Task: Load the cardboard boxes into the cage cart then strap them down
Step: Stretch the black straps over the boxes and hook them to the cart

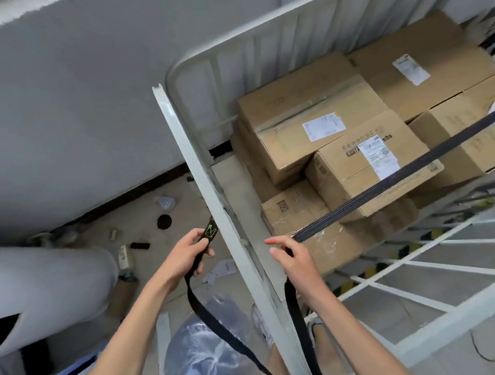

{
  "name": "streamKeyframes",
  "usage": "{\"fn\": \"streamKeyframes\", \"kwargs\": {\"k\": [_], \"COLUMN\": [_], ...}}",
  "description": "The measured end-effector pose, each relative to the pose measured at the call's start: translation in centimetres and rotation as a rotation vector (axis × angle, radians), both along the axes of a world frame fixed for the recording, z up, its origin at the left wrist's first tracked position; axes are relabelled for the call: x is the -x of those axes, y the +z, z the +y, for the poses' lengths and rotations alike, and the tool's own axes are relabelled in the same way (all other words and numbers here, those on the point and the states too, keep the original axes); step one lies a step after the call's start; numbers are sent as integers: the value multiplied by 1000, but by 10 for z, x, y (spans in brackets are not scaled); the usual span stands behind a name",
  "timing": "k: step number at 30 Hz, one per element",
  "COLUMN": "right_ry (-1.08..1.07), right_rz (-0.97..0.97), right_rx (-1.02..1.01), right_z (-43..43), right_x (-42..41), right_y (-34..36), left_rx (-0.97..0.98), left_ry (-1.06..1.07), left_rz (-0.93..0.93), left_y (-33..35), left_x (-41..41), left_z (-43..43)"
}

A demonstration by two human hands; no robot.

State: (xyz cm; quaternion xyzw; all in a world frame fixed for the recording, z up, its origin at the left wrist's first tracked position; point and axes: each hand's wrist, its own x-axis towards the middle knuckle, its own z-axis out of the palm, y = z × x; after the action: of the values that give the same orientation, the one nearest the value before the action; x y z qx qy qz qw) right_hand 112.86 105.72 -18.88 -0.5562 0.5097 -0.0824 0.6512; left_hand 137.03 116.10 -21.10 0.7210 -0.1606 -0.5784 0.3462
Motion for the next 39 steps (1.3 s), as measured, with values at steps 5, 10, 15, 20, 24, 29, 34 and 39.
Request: {"fn": "streamKeyframes", "kwargs": {"k": [5, 10, 15, 20, 24, 29, 34, 39], "right_ry": [27, -1, -5, -28, -114, -52, -126, -127], "right_rz": [3, 10, 22, -9, -15, -15, -14, 17], "right_rx": [-2, -17, -41, -100, -106, -80, -79, -46], "right_z": [-10, -24, -33, -39, -44, -43, -47, -54], "right_x": [-10, -27, -48, -62, -59, -52, -42, -9], "right_y": [-39, -58, -55, -42, -34, -22, -7, 4], "left_rx": [-6, 11, 26, 49, 52, 39, 34, 328], "left_ry": [-132, -255, -285, -305, -317, -283, -190, -168], "left_rz": [59, 91, 88, 83, 79, 99, -60, -973], "left_y": [-27, -32, -26, -15, -8, 2, 23, 50], "left_x": [-25, -27, -26, -21, -18, -15, -7, 30], "left_z": [-14, -12, -4, -7, -12, -9, -10, -32]}}
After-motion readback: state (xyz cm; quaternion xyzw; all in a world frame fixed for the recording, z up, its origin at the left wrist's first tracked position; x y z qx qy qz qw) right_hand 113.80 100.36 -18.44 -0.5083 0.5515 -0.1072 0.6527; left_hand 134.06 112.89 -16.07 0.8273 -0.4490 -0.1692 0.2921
